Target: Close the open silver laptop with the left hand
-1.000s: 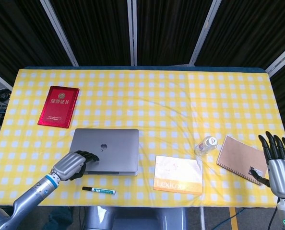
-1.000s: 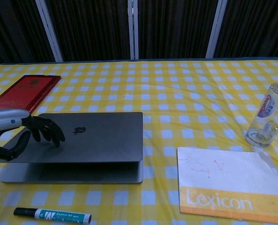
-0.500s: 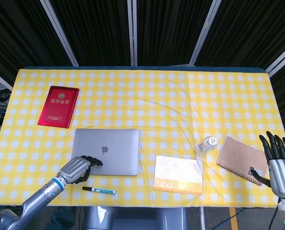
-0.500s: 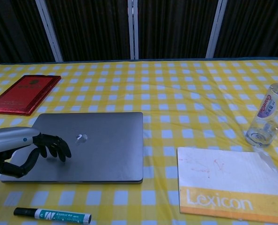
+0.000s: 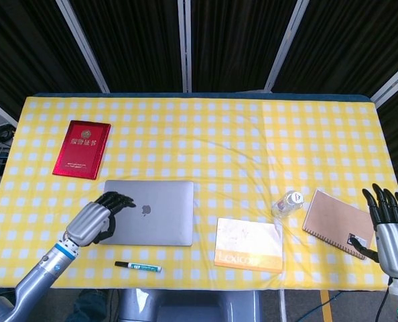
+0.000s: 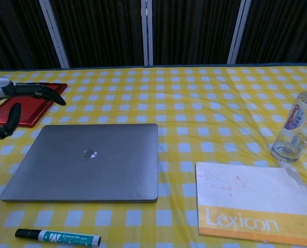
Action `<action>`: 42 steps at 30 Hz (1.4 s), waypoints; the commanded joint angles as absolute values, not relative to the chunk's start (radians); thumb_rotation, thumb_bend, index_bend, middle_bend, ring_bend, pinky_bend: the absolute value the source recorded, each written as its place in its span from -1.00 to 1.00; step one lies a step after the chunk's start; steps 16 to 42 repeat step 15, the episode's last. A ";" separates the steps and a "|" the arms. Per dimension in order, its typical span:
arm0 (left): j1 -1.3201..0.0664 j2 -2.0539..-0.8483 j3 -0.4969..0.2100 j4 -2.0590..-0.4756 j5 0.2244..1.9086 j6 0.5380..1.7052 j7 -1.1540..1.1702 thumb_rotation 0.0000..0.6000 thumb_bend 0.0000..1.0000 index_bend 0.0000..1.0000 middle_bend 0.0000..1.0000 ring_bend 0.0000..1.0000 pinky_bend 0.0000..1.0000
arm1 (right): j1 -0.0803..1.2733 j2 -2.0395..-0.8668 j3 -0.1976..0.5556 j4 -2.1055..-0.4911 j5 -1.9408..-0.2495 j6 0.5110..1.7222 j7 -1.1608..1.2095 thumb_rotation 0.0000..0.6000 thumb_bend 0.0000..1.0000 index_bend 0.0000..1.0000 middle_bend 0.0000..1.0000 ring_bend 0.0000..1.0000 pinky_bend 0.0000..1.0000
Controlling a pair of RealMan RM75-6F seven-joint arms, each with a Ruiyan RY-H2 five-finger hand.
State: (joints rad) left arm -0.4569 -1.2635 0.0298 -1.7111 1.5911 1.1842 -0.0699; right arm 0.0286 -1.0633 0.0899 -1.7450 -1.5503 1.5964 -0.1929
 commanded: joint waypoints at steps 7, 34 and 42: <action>-0.242 -1.201 -0.002 -1.864 1.495 1.490 0.317 1.00 -1.00 -1.00 -1.00 -1.00 -1.00 | 0.029 -1.060 0.091 -1.746 -1.550 1.596 -0.182 1.00 -1.00 -1.00 -1.00 -1.00 -1.00; -0.157 -1.185 0.015 -1.849 1.496 1.579 0.337 1.00 -1.00 -1.00 -1.00 -1.00 -1.00 | 0.029 -1.059 0.088 -1.742 -1.552 1.592 -0.177 1.00 -1.00 -1.00 -1.00 -1.00 -1.00; -0.157 -1.185 0.015 -1.849 1.496 1.579 0.337 1.00 -1.00 -1.00 -1.00 -1.00 -1.00 | 0.029 -1.059 0.088 -1.742 -1.552 1.592 -0.177 1.00 -1.00 -1.00 -1.00 -1.00 -1.00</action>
